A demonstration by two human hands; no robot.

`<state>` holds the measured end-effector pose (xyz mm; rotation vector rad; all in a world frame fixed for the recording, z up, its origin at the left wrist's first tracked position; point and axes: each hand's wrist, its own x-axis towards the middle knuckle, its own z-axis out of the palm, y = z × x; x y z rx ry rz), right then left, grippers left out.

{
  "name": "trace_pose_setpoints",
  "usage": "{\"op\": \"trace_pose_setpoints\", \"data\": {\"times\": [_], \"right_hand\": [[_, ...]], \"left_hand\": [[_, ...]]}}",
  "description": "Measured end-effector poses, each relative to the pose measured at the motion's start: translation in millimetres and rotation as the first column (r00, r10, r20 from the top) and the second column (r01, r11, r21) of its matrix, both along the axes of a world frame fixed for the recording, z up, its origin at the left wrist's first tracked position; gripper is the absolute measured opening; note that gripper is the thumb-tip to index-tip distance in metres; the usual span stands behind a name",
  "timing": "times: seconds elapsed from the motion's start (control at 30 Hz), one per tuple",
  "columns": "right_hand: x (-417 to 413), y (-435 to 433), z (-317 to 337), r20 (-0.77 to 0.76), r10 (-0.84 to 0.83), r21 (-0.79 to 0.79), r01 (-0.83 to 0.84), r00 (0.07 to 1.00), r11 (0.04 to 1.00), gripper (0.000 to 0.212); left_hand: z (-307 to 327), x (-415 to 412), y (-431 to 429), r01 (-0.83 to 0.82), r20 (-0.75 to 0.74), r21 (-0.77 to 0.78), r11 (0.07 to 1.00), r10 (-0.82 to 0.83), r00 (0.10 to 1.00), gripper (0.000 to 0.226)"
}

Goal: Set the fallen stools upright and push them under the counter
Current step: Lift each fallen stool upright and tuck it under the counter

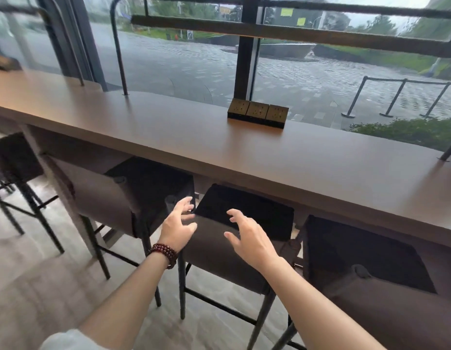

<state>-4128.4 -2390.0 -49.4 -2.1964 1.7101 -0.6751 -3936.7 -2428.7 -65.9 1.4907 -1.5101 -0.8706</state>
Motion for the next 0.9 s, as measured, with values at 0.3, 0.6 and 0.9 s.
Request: {"op": "trace_pose_setpoints", "data": {"times": [0.3,0.6,0.9], "right_hand": [[77,0,11,0.057,0.098,0.026,-0.100,0.994,0.995,0.058],[203,-30,9,0.105,0.101,0.016,-0.103,0.989,0.995,0.059],[336,-74,16,0.153,0.009,-0.003,-0.009,0.988,1.000,0.055]], "left_hand": [[18,43,20,0.007,-0.059,0.022,1.000,-0.006,0.998,0.068],[22,167,4,0.024,0.009,0.002,1.000,-0.024,1.000,0.069],[33,313,-38,0.032,0.116,0.018,0.999,-0.034,0.993,0.066]]}}
